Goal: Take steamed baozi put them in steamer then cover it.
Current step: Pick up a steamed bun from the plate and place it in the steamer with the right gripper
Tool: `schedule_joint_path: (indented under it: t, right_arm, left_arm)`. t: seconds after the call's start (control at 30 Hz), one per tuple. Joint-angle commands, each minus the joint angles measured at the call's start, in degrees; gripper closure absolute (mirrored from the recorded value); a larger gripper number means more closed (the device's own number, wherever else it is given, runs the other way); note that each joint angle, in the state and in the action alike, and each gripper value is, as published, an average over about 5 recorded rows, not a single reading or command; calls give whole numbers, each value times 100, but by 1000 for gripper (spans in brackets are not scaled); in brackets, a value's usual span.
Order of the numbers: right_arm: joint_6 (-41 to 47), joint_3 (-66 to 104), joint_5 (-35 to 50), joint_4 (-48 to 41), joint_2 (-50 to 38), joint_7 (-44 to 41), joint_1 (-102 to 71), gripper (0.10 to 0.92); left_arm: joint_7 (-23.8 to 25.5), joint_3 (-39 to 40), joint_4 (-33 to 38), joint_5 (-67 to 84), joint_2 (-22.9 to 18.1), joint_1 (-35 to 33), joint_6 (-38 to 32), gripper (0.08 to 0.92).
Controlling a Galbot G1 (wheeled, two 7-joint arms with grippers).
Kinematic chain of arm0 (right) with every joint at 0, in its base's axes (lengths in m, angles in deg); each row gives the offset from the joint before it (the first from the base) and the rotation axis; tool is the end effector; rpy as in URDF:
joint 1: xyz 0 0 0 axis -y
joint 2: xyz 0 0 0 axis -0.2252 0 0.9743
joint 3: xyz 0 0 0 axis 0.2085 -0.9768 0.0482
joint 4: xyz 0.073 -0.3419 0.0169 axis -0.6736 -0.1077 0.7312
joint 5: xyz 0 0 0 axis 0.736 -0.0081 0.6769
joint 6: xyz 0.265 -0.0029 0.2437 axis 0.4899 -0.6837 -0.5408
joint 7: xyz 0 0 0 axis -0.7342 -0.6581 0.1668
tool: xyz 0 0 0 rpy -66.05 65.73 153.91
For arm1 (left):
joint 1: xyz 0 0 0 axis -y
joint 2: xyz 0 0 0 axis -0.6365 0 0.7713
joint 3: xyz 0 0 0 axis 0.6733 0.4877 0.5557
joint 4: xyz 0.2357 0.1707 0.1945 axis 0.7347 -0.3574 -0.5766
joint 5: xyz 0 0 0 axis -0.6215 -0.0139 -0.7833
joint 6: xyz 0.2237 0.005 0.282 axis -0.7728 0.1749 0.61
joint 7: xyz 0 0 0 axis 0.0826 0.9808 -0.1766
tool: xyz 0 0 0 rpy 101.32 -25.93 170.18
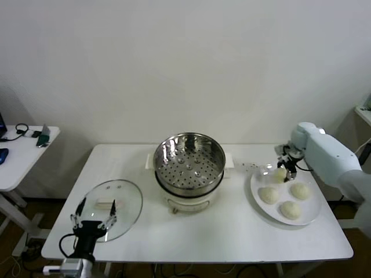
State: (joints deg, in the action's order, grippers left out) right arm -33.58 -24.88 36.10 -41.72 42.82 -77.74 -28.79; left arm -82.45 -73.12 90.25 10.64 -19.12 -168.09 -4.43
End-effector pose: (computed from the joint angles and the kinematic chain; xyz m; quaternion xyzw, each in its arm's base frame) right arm 0.6277 -0.1863 -0.1563 0.4848 -0.4594 0.6166 0.4168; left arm 0.1425 0.0675 -0.3129 0.0397 -0.9914 -0.1122 0.0548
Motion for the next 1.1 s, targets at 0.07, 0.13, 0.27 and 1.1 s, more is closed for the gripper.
schedule_joint_path:
  t: [0.07,0.13,0.27,1.1]
  right_arm:
    - [-86,-1530,810,1352,-205,-48,1336,338]
    - [-174,-1887,974,1616,-132,-46,1711,338]
    - [-377,-2286,1105,2086,128,-37,2282,338]
    - [-2024,-1608,-1231,2305,2449,286,1715,338]
  left_arm:
    - [77,16,53,117,14,-28,-20,177]
    - [80,28,72,126,17,-33,-13,177]
    - [8,35,89,110,19,-42,20,177]
    - [15,-48,9,72,90,-137,17,177]
